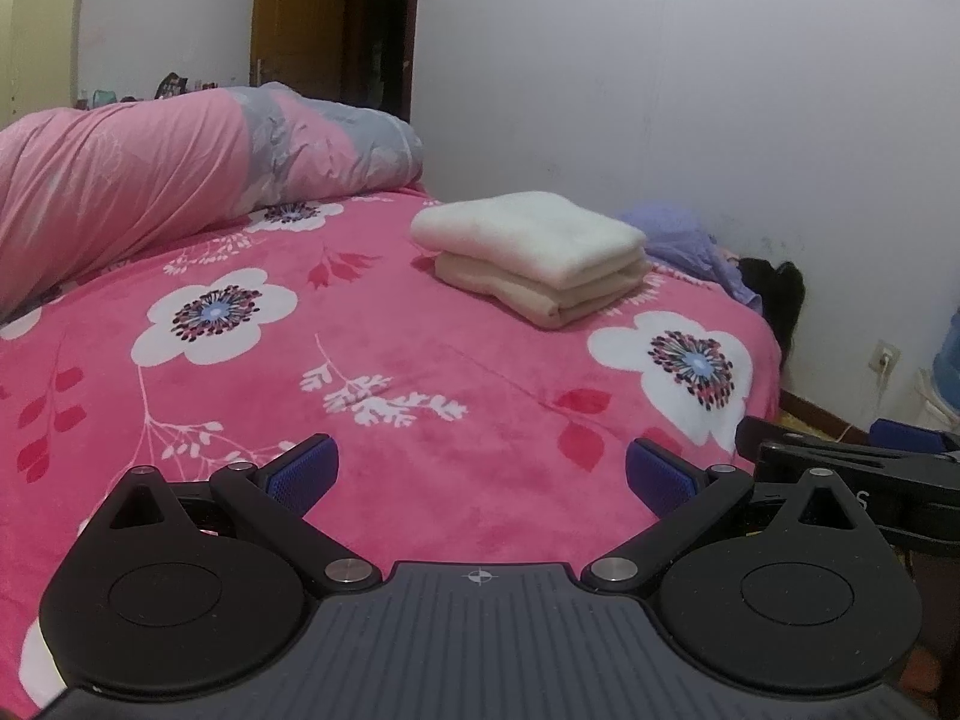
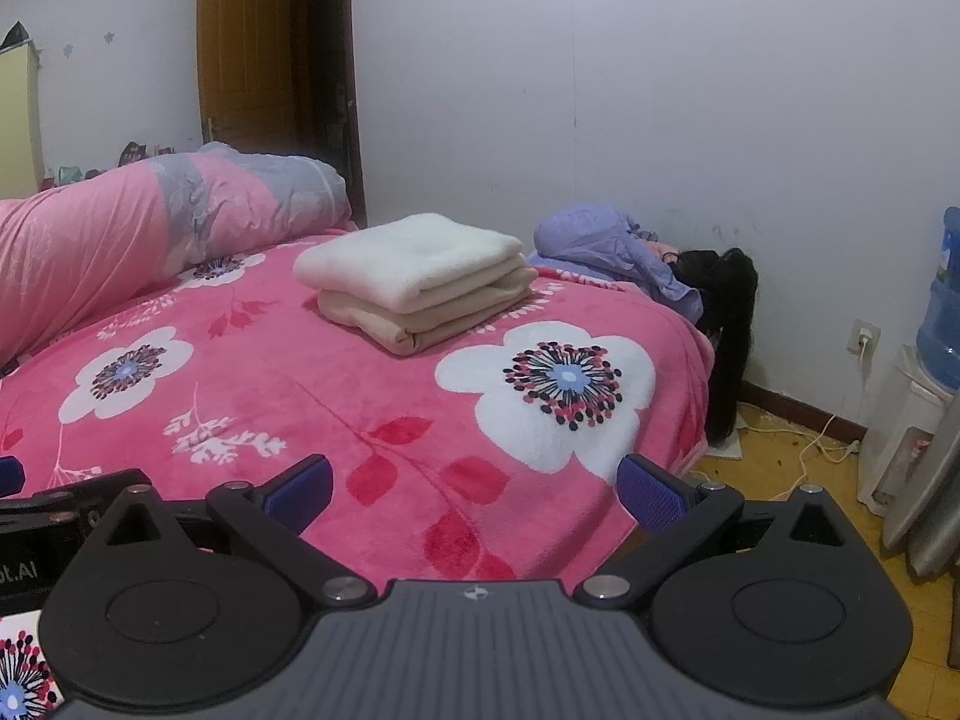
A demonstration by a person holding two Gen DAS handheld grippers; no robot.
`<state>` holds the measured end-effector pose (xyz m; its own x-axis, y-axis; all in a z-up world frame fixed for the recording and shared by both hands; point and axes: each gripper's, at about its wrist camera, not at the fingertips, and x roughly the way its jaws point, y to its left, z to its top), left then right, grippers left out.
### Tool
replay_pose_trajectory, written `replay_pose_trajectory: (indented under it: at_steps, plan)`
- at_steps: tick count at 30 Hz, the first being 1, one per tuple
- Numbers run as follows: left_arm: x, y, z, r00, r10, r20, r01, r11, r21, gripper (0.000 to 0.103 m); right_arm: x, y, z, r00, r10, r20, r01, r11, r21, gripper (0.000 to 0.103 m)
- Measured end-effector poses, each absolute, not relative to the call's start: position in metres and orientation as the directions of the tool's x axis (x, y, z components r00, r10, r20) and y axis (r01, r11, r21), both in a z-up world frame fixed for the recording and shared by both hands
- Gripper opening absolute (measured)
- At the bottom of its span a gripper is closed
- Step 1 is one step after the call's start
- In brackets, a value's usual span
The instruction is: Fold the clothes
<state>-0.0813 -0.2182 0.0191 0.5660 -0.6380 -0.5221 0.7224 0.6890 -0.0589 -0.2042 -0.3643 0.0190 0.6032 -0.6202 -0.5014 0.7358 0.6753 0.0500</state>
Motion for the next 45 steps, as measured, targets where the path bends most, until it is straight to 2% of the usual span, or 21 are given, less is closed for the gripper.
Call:
replay_pose_trajectory:
  at_steps: [45]
  plan:
    - [-0.0797,-0.2175,0.0156,0.565,-0.631,-0.532,0.717,0.694,-0.063,0.103,-0.2005,-0.3647,0.0200,0.594,-0.621,-0.511,0.733,0.680,0.026,0.103]
